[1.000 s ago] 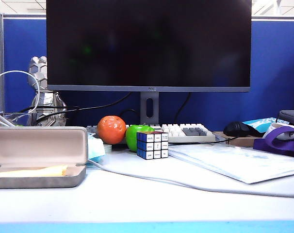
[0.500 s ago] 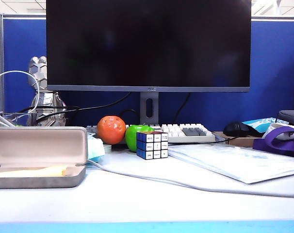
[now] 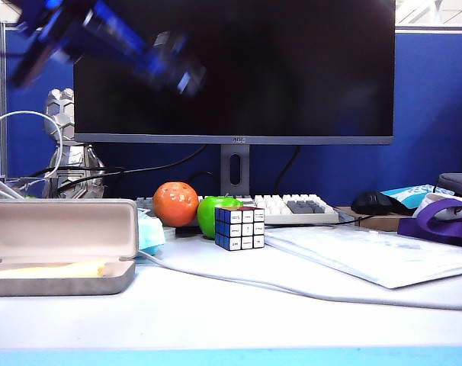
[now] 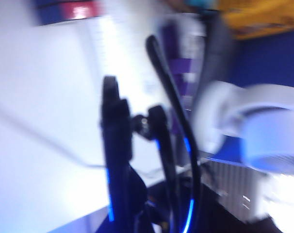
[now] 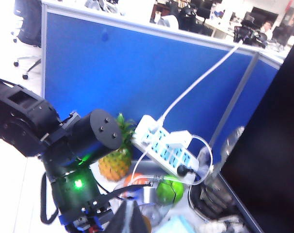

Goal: Pick up the glasses, fold the temples of the glasses, place the glasses into the glasses case, and finally close the glasses case.

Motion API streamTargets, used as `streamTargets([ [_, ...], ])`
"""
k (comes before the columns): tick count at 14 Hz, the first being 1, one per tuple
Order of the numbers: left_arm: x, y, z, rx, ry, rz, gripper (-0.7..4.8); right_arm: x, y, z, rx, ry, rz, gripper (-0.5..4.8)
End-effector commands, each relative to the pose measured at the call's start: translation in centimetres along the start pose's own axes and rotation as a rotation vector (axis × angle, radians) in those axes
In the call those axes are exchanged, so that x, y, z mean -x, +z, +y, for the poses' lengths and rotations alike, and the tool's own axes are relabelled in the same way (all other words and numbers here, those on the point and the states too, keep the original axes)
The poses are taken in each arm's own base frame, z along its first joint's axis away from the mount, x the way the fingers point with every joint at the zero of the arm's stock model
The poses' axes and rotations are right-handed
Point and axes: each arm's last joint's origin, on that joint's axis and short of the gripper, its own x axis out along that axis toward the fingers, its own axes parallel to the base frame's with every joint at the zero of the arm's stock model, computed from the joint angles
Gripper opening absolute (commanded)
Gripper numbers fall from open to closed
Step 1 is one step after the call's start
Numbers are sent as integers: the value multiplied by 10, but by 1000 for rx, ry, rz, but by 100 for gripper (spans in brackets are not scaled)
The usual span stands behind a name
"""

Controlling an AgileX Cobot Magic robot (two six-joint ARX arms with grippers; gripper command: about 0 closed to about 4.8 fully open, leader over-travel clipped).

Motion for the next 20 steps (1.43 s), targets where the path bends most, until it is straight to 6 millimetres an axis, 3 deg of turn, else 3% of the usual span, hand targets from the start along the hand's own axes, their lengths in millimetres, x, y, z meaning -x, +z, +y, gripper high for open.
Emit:
streamTargets([
  [1,3,-7,12,85,188,-38,-5,2,-2,1,-28,-17,39,-1],
  [3,5,-9,19,125,310,-95,-5,2,-3,1,-30,-16,42,-1],
  [5,7,-12,25,277,391,-128,-5,2,-5,2,-49,-8,65,-1],
  [8,10,-17,31,319,495,-144,-5,2,-6,3,-54,-6,72,-1],
  [12,10,-17,32,361,499,-154,-5,-2,-18,3,-115,21,145,-1],
  [15,9,-17,29,346,437,-98,-5,-25,-48,0,-232,90,284,-1],
  [17,6,-13,23,274,328,-62,-5,-55,-75,6,-316,184,396,8],
  [19,4,-8,16,173,233,-55,-5,-80,-93,15,-356,261,462,79],
  [20,4,-8,14,166,210,-49,-5,-90,-99,19,-362,283,480,149],
])
